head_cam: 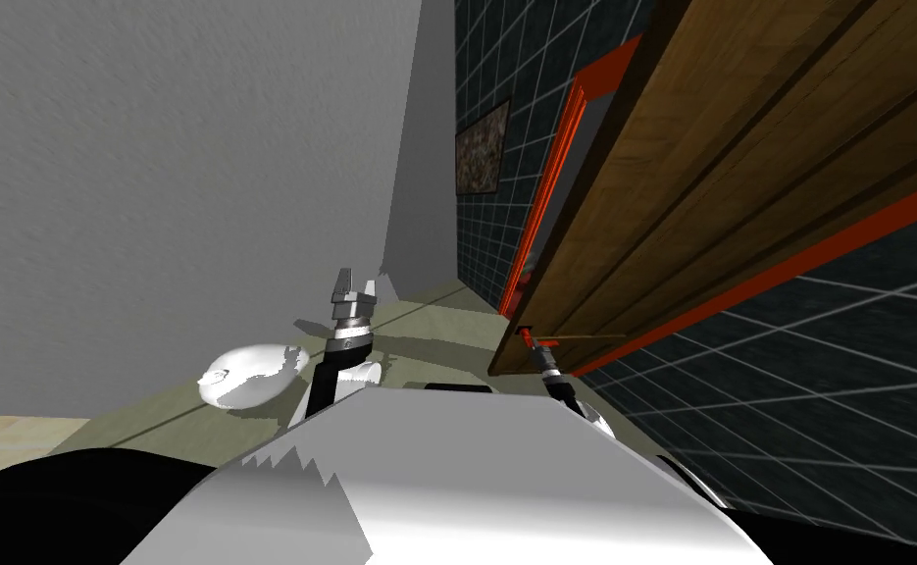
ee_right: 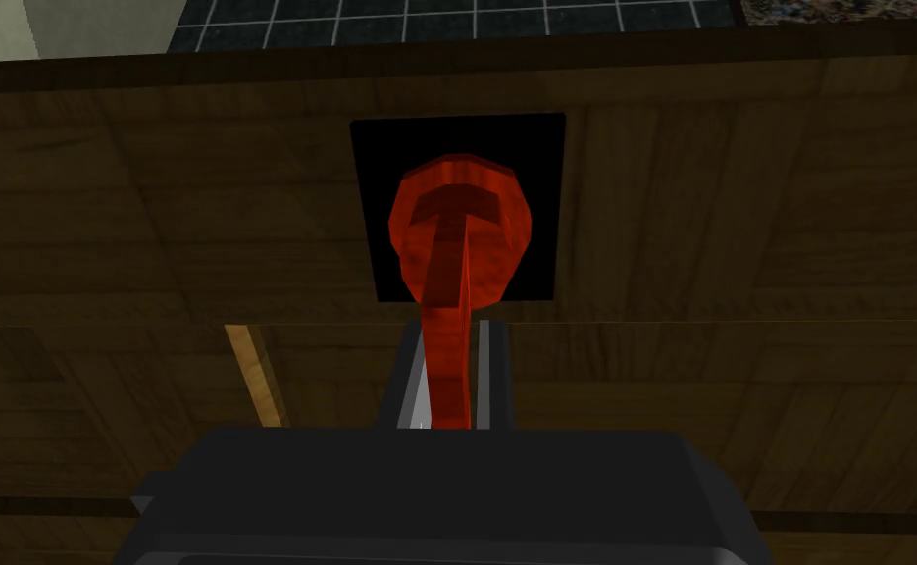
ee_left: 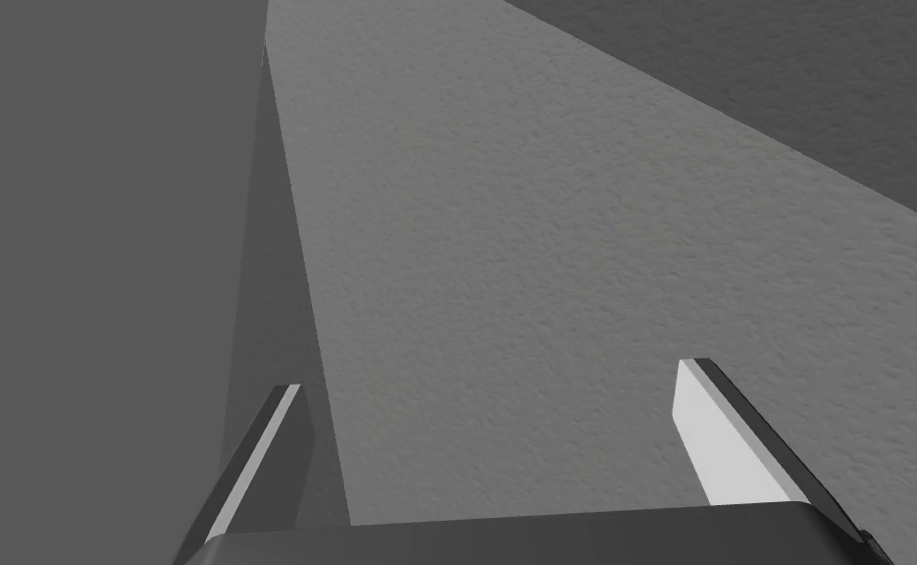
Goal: Pull the door open
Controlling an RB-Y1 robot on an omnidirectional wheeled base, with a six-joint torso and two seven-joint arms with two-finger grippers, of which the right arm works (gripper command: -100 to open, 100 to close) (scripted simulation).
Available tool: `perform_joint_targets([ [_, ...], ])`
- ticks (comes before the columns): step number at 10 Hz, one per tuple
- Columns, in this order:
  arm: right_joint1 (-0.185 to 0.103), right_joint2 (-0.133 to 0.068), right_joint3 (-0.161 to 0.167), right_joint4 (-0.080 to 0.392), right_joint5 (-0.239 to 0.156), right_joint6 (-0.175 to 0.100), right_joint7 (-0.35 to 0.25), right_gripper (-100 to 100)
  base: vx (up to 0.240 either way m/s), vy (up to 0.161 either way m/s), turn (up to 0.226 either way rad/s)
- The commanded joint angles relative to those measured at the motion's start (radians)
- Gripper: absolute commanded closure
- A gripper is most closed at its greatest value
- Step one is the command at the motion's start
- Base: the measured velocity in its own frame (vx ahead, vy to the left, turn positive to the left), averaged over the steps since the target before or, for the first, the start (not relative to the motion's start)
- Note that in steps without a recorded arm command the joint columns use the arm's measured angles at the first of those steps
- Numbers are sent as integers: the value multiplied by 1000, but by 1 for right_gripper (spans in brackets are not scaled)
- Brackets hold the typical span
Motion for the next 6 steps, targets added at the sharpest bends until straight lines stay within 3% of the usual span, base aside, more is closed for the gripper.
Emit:
perform_joint_targets([
  [1, -22, 17, 6, 8, 5, 10, 9, 100, -175, -93, 123],
  [3, -29, 23, 5, 3, 6, 23, 13, 100, -161, -114, 77],
  [6, -52, 39, 3, -13, 7, 64, 27, 100, -143, -76, 80],
])
